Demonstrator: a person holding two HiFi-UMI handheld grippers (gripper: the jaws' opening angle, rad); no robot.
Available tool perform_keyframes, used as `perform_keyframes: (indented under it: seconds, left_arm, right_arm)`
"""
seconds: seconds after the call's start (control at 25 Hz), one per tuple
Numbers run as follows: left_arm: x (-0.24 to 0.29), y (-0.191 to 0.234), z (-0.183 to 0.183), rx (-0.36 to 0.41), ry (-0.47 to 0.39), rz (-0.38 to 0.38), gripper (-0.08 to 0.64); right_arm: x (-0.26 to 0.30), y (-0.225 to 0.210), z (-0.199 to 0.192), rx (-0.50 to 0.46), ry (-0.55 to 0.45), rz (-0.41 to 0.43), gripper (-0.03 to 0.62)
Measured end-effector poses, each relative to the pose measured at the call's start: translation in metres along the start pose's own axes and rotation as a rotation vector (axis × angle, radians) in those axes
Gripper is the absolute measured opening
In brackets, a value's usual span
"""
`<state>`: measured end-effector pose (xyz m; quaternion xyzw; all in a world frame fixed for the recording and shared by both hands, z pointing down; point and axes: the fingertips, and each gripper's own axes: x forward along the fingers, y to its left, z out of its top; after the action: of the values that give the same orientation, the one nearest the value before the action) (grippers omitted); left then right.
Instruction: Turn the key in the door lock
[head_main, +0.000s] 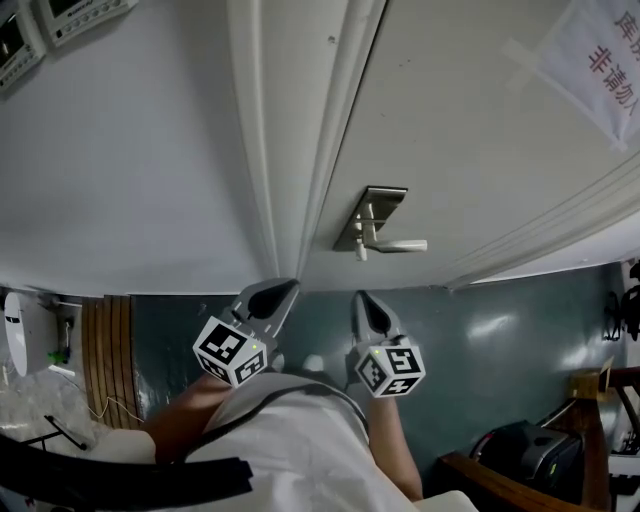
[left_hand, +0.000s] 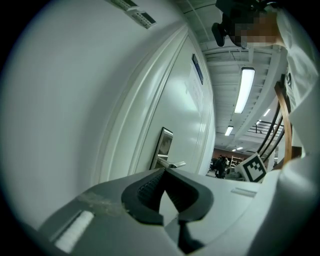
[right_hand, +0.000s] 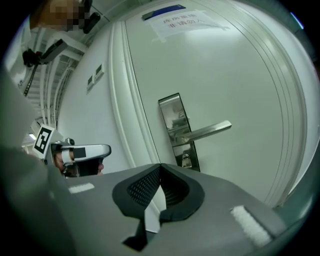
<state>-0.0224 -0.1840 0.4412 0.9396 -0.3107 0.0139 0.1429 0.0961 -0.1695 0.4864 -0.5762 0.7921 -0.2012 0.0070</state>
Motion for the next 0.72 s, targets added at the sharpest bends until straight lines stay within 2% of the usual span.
perform_keyframes:
  seconds: [0.28,0.44,0.52,0.72]
  left_arm:
    - [0.01,0.004,-0.005,-0.005,0.007,0.05,0.003]
    - [0.013,0.003,-0.005,-0.001,0.012,0.061,0.003]
    - [0.014,0.002,-0.004,0.001,0.01,0.069,0.003]
    - [0.016,0.002,-0.007,0.003,0.018,0.087,0.003]
  right_arm:
    - [0.029,-0.029,-0.005,0.172,0.005,0.05,0.009]
    - [0.046,-0.041,-0.011,0.338,0.009,0.089,0.014]
    - [0.052,-0.047,-0.013,0.41,0.002,0.101,0.025]
    - [0.063,-0.055,-0.02,0.494,0.007,0.131,0.081]
